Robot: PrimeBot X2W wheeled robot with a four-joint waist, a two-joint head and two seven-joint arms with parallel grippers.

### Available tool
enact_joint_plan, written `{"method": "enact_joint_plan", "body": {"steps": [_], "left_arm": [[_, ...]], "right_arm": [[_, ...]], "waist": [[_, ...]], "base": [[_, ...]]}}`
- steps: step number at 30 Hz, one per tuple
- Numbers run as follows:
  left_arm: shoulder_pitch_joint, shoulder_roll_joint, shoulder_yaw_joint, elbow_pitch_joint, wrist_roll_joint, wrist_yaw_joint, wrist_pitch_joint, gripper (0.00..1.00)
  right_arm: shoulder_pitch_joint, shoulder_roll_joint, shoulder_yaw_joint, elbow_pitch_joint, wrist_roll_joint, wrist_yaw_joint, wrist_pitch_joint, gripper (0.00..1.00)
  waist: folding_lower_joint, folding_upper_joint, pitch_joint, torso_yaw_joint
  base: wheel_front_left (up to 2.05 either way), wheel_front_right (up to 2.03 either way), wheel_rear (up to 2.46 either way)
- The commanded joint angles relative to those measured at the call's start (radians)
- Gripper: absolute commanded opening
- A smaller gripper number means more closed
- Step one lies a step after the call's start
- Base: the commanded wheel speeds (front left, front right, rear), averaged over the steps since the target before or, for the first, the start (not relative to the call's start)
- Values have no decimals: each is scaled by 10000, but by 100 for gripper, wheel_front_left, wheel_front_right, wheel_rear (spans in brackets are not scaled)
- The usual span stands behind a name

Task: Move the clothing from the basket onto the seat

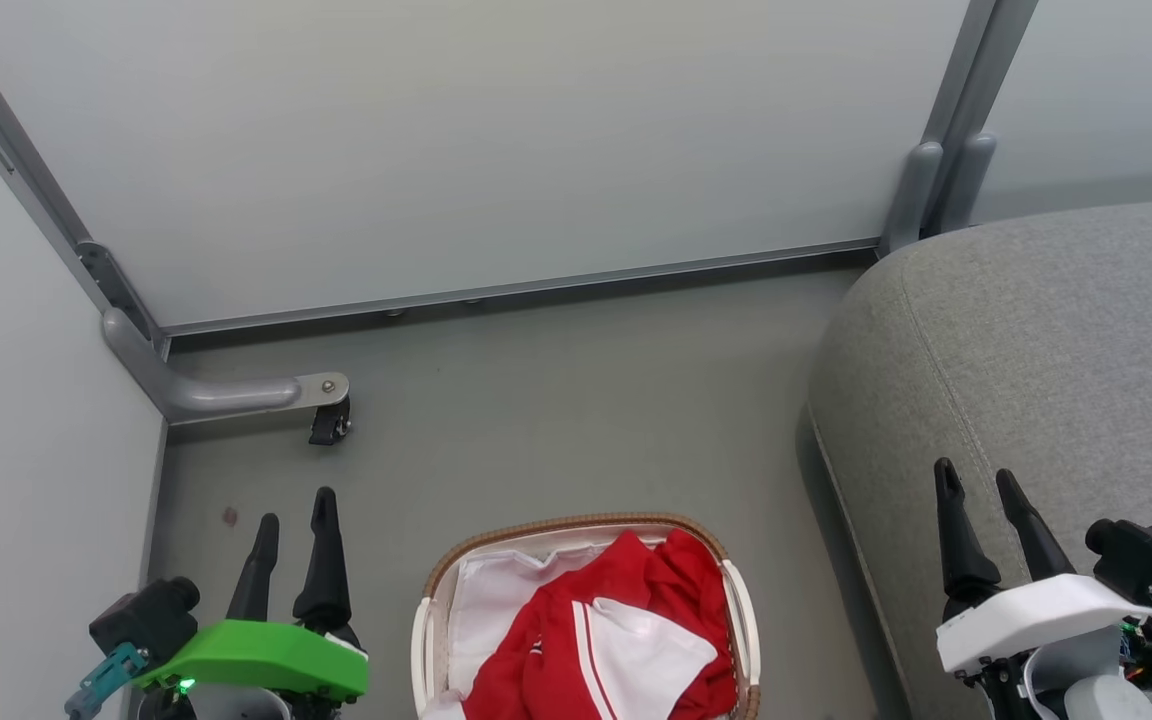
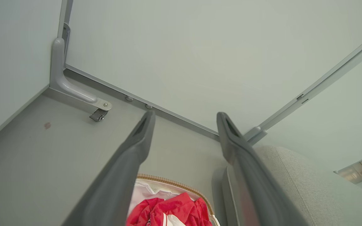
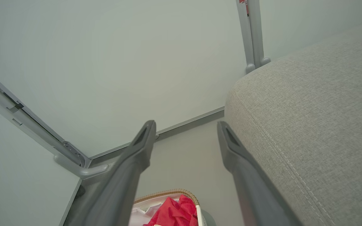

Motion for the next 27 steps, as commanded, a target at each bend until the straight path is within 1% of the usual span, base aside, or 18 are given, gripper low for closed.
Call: {"method": "enact_joint_plan", "body": {"steps": [1,27], "left_arm": [[21,78,-18,-8,261,40,-98,100],[-58,99,-351,667,1965,72,-672,100]], "right_arm": [[53,-70,31,-41,-294,2,-115,100],[130,-94,212,75,-2715,3,-684,100]], "waist": [[0,0,3,5],[0,0,75,71]], "base": [[0,0,0],[0,0,0]]}}
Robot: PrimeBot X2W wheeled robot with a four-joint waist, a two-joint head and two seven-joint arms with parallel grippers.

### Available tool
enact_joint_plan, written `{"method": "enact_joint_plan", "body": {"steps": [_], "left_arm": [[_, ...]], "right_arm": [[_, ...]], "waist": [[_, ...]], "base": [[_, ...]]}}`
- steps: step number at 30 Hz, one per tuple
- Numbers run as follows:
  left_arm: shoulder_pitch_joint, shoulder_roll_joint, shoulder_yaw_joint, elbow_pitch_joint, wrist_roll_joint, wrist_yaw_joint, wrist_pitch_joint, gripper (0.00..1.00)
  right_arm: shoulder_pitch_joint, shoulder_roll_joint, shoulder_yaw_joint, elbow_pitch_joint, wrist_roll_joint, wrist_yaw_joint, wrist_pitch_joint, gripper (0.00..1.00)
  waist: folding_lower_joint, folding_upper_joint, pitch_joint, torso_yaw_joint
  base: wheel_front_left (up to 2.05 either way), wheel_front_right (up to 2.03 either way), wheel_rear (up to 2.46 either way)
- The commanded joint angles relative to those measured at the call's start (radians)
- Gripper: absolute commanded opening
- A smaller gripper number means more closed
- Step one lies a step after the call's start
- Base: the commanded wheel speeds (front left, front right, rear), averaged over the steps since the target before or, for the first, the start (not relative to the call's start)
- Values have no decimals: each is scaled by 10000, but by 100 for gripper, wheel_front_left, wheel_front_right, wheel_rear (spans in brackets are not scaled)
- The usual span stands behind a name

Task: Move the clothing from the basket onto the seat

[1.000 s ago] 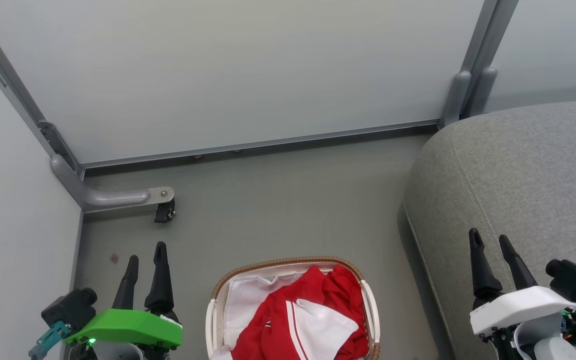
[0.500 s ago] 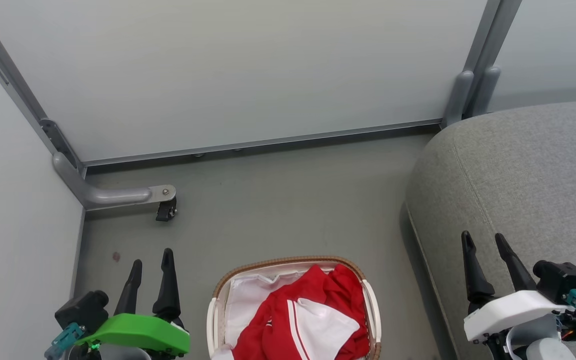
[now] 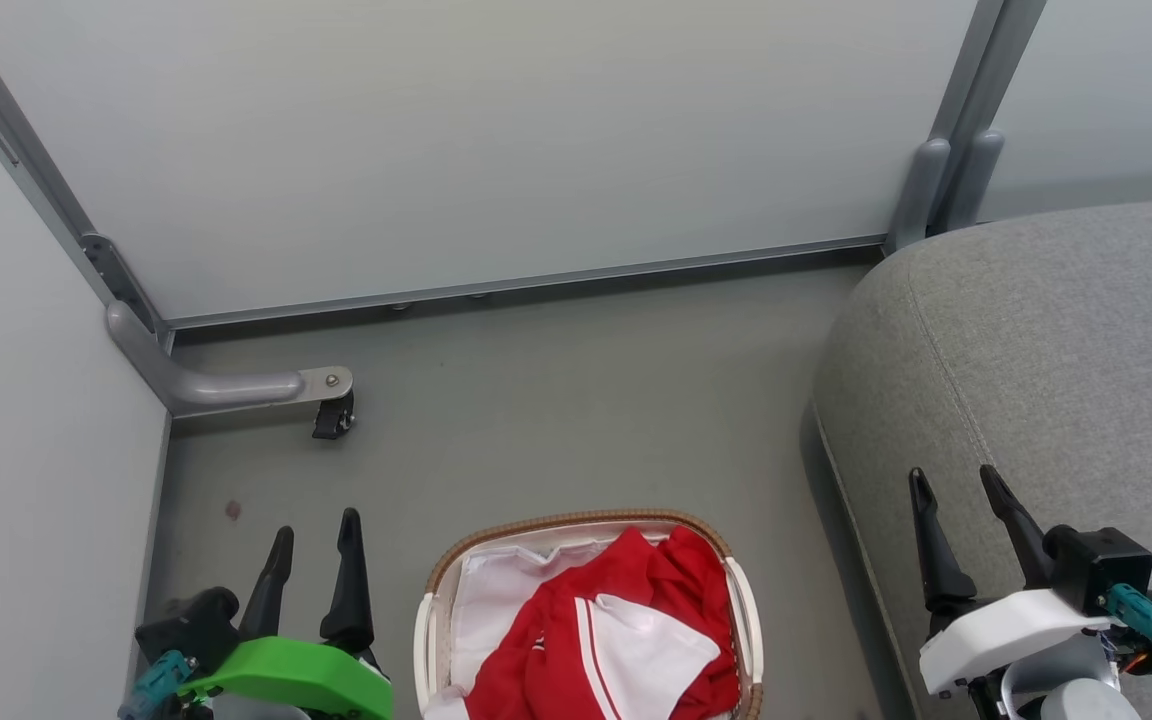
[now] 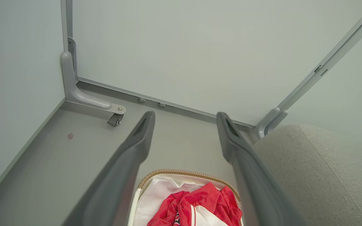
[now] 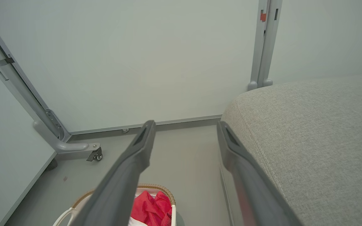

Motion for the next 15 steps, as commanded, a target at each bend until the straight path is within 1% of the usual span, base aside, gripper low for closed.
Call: {"method": "enact_joint_plan", "body": {"steps": [1,15], "left_arm": [[-61,79,-19,21,241,3,-94,100],[-47,87,-182,242,988,13,-365,100]], "right_arm": [[76,-59,2,-9,-225,3,-103,100],[161,-73,-6,-13,-1320,4,-370,100]], "waist": [[-1,0,5,-3],[-1,0,53,22]], "base": [[0,0,0],[0,0,0]]}}
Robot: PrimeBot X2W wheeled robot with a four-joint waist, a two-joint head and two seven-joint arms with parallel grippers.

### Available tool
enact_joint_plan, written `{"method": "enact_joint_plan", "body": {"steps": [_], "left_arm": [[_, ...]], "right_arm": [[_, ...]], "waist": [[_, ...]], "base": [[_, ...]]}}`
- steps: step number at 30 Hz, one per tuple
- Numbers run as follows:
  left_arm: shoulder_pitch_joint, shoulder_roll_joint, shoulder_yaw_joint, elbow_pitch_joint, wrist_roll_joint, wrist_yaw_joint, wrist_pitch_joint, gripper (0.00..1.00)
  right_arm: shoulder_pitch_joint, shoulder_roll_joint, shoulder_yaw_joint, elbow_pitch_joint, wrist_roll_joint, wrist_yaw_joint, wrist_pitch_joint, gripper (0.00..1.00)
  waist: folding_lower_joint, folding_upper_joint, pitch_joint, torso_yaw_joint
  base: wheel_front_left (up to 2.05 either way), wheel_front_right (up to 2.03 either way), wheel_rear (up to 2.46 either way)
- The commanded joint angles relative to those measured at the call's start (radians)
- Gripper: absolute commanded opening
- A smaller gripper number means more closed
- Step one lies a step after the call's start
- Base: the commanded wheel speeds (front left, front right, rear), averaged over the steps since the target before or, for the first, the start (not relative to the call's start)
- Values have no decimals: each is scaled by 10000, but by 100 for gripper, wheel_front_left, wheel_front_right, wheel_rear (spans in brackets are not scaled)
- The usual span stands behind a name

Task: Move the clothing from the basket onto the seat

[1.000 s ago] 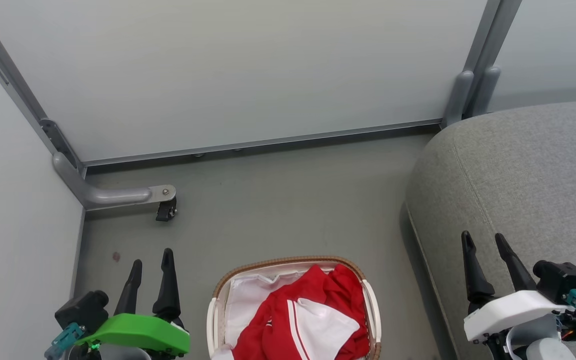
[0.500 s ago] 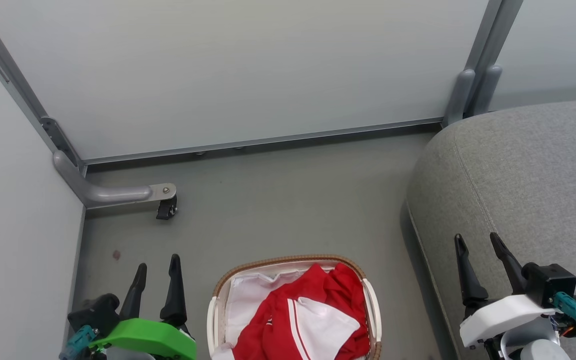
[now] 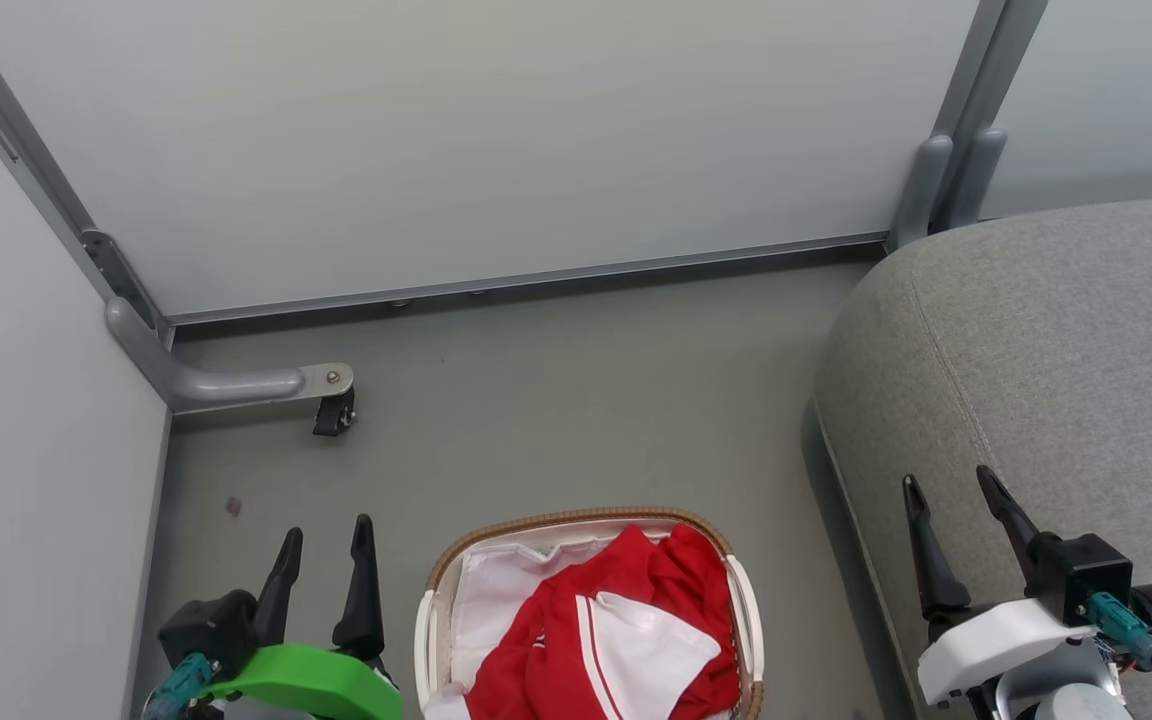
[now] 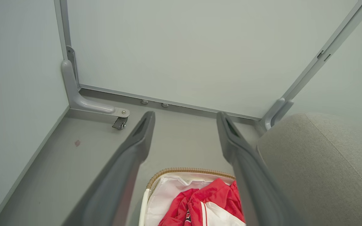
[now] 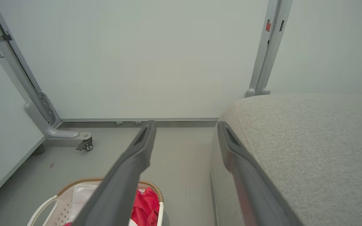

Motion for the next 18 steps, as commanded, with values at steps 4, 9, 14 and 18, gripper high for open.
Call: {"method": "enact_joint_plan", "body": {"steps": [4,9,14,18], "left_arm": [[-11,78,-57,39,344,43,-131,100],[14,79,-90,67,510,70,-186,100],[-7,79,-99,99,494,70,-184,100],[-31,79,-96,135,488,65,-172,100]], "right_arm": [[114,-64,35,-20,-433,4,-140,100],[130,-66,51,-27,-620,4,-196,100],[122,-64,46,12,-600,4,-196,100],[100,-64,38,39,-592,4,-196,100]], "waist": [[0,0,2,14],[0,0,10,22],[0,0,12,21],[0,0,13,24]], "base": [[0,0,0],[0,0,0],[0,0,0],[0,0,0]]}}
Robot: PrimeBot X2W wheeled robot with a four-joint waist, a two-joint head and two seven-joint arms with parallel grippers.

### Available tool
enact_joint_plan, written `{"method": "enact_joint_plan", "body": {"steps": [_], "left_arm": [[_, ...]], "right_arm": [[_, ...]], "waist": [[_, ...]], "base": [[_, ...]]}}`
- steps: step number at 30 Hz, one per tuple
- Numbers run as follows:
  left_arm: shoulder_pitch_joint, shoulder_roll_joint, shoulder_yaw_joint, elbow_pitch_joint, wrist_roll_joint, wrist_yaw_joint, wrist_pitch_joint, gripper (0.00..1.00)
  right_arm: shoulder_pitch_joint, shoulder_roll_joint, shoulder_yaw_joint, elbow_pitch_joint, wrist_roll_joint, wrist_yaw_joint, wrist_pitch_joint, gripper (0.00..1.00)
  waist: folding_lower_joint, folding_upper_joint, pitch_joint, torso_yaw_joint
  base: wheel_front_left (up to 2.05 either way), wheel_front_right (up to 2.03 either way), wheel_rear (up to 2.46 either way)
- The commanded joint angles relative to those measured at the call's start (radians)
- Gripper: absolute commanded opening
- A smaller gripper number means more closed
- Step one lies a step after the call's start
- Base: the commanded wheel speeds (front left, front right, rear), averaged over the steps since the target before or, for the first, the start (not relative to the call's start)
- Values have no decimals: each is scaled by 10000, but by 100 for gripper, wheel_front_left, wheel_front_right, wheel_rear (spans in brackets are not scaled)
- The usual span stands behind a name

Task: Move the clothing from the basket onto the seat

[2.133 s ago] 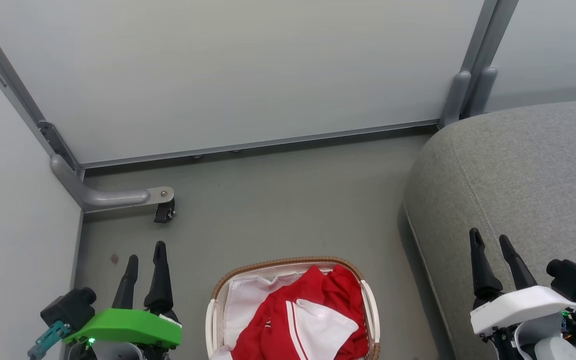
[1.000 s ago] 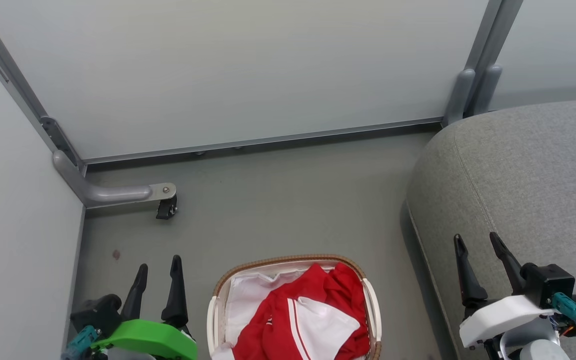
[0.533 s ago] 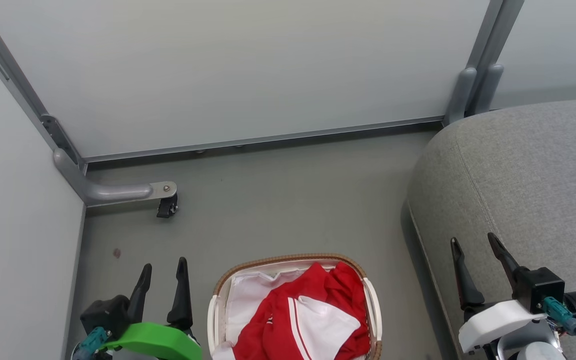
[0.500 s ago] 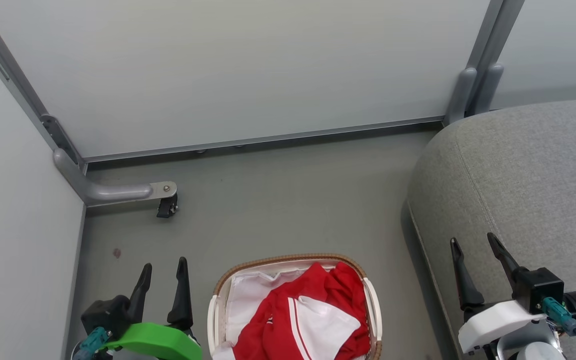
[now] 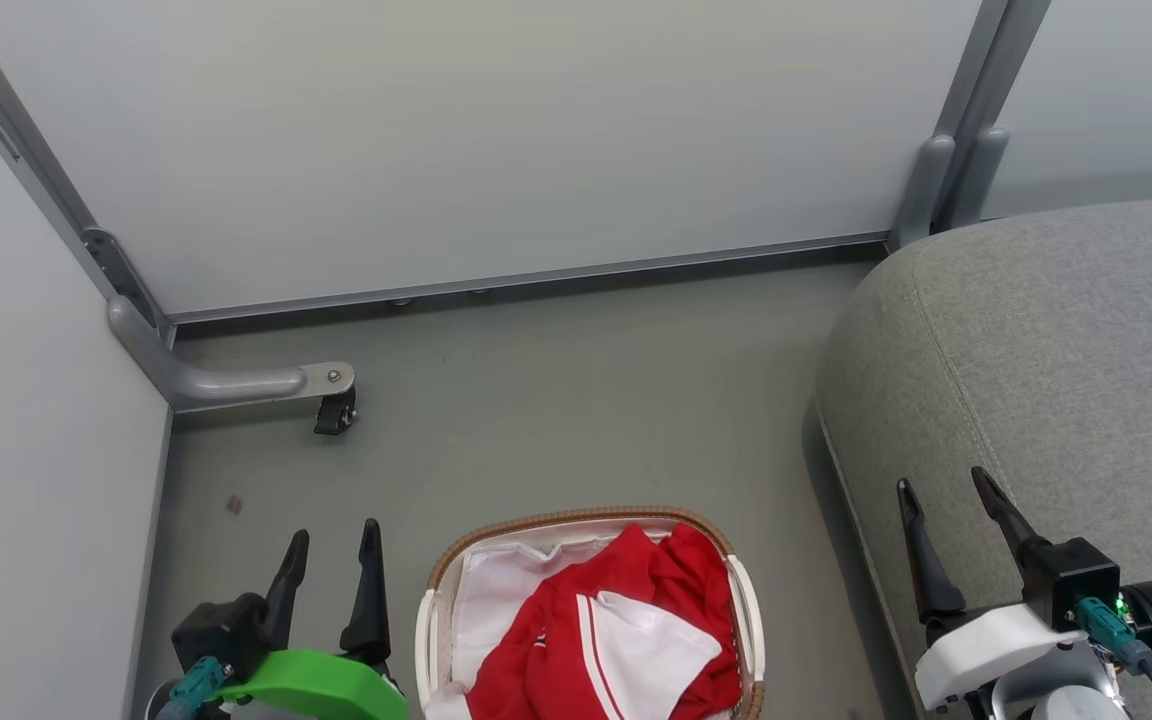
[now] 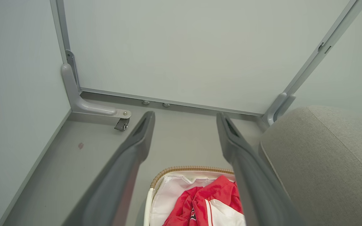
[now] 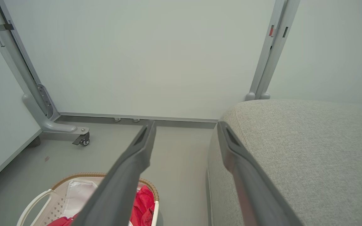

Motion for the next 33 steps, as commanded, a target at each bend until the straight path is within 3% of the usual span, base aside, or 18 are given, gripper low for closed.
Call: {"method": "enact_joint_plan", "body": {"steps": [1,19,26,33], "left_arm": [[-32,73,22,9,63,50,-4,100],[-297,70,-29,-31,-79,6,-4,100],[-1158,67,-487,430,292,-32,-1,100],[-2780,69,-1344,2039,744,-68,1,100]], "right_arm": [[71,-57,-8,34,2,4,-53,100],[-201,-57,13,-177,36,2,-53,100],[-829,-57,130,-394,-14,2,-51,100],[-1776,-51,122,-590,49,2,-51,100]], "waist": [[0,-1,0,1],[0,-1,534,-70],[0,-1,1908,-402],[0,-1,3821,-845]], "base": [[0,0,0],[0,0,0],[0,0,0],[0,0,0]]}}
